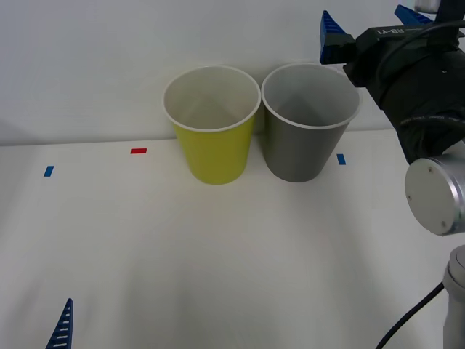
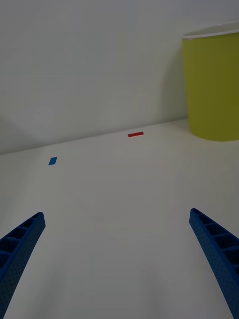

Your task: Put cans in the gray bin and PET bottles in the light green bin.

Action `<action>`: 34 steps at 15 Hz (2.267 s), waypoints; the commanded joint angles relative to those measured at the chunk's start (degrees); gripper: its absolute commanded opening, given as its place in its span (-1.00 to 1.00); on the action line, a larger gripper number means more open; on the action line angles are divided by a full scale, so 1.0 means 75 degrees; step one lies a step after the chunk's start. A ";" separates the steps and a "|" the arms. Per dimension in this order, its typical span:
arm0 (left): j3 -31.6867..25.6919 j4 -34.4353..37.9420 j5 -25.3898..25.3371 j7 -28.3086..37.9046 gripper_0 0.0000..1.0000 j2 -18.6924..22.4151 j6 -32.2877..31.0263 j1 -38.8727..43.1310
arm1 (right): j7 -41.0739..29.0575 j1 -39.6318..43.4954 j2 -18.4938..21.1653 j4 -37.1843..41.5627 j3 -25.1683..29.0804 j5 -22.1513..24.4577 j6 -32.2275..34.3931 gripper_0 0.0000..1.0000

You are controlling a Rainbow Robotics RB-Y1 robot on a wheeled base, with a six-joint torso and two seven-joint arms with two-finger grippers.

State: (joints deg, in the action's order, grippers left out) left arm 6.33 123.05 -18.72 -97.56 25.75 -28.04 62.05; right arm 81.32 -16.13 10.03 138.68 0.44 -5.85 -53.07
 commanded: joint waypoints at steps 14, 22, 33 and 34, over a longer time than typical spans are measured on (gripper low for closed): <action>0.0000 0.0000 0.0000 0.0000 1.00 0.0000 0.0000 0.0000 | -0.0213 0.6252 0.1663 0.0798 0.0211 -0.0708 0.5600 1.00; 0.0000 0.0000 0.0000 0.0000 1.00 0.0000 0.0000 0.0000 | -0.0284 0.7424 0.1370 -0.0397 -0.0024 0.0347 0.7615 1.00; 0.0000 0.0000 0.0000 0.0000 1.00 0.0000 0.0000 0.0000 | 0.0208 0.8408 0.1346 -0.0397 -0.0188 -0.0274 0.7990 1.00; 0.0000 0.0000 0.0000 0.0000 1.00 0.0000 0.0000 0.0000 | 0.0865 0.8572 0.1370 -0.0397 -0.0258 -0.0825 0.8143 1.00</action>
State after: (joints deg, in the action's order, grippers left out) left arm 6.33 123.05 -18.73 -97.56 25.75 -28.04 62.05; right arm 82.58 46.60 20.09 135.71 -0.83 -7.39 6.65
